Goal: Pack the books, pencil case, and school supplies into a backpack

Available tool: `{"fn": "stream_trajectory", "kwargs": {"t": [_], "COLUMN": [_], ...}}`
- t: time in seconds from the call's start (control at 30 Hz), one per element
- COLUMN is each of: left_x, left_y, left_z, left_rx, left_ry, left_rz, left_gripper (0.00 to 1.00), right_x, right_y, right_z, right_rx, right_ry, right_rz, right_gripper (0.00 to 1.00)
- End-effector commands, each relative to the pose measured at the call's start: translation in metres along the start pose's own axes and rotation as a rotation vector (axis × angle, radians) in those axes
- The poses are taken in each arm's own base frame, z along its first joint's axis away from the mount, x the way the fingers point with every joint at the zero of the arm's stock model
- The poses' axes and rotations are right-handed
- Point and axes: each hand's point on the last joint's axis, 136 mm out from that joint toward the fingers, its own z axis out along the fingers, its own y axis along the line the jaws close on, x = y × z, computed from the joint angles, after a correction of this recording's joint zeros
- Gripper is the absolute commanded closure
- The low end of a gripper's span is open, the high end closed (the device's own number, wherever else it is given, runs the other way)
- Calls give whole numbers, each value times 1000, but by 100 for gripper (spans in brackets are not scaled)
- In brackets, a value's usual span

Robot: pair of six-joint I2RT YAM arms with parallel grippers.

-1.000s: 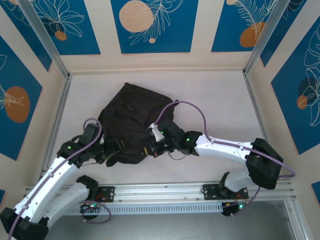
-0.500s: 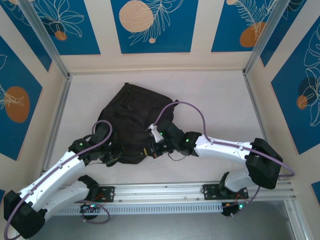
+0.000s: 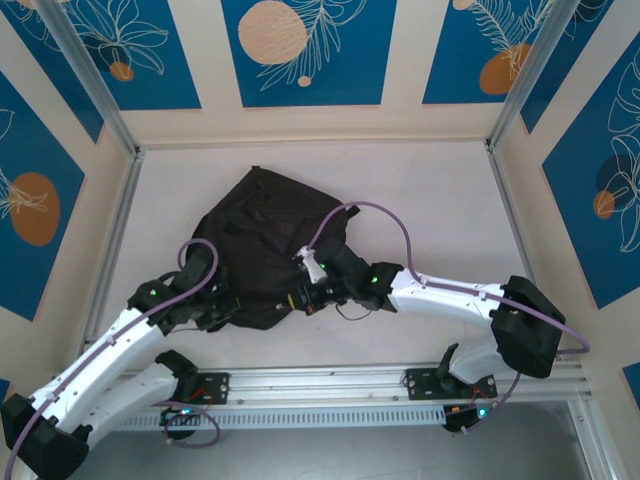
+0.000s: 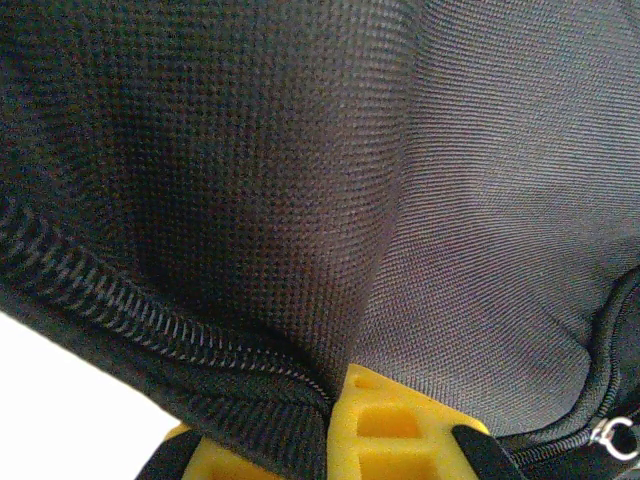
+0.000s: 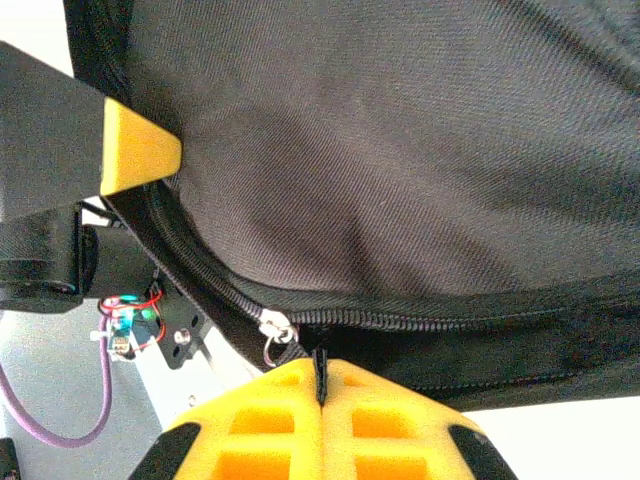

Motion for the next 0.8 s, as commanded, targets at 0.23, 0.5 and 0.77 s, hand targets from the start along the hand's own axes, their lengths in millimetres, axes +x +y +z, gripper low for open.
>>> {"fn": "stream_trajectory", "kwargs": {"t": [0.23,0.5,0.77], "left_x": [-9,-8,-5], "left_y": [13,13,10], "left_z": [-15,-13,-11], "left_rx": [-62,-56,-42], "left_ry": [-47,-41,-24], "left_rz": [56,60,70], "left_gripper": [100,100,100], "right_x": [-13,-34,-59], "right_y": [-30,-65,-130], "right_z": [-11,-23,-47], "right_rx": [92,195,441], "right_ry": [-11,-59,-155], "right_rz": [21,82,229], "right_gripper": [100,100,100]}}
